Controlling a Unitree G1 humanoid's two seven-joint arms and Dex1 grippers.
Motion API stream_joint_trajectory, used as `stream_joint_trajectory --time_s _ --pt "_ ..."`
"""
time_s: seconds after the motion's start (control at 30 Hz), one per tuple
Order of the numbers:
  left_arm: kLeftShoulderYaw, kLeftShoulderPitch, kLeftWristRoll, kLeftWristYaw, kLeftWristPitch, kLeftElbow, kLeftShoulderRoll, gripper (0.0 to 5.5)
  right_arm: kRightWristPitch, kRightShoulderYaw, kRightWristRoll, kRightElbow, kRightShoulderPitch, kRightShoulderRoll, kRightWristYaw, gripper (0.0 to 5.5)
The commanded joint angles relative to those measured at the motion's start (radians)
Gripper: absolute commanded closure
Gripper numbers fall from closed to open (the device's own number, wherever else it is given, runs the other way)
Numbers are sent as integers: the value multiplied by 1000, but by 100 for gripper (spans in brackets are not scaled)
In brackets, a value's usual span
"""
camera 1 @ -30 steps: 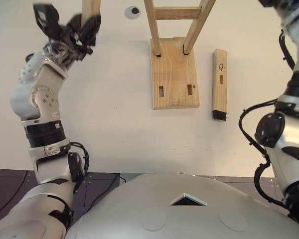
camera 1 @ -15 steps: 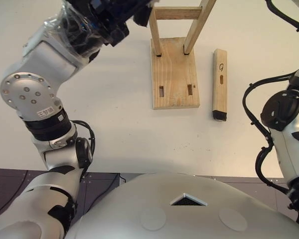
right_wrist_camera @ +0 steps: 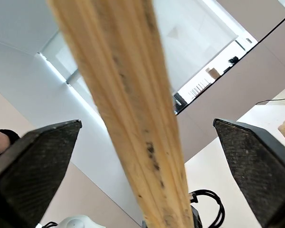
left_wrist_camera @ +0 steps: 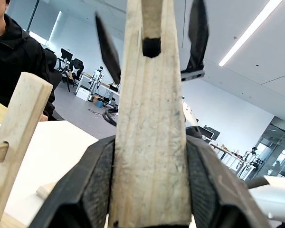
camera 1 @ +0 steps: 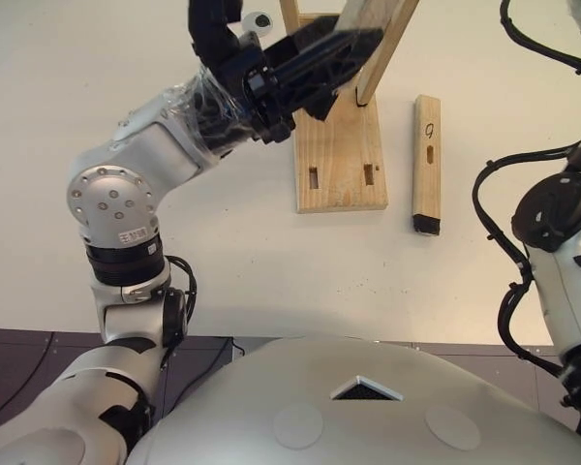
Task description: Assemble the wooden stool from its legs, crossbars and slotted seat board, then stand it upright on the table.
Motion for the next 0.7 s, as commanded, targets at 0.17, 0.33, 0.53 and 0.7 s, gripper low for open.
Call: stream_joint_trajectory --time_s 0.17,0.33,0.53,0.7 --pt "-23 69 43 -76 1 10 51 351 69 -35 92 3 -24 -77 71 130" --pt "-28 72 46 -88 -6 9 40 351 74 -7 87 -36 4 -79 83 206" --pt "-43 80 74 -99 -22 19 35 351 49 21 77 -96 51 -95 102 296" --pt "-46 78 115 -109 -46 48 40 351 11 24 82 -124 68 -99 118 321"
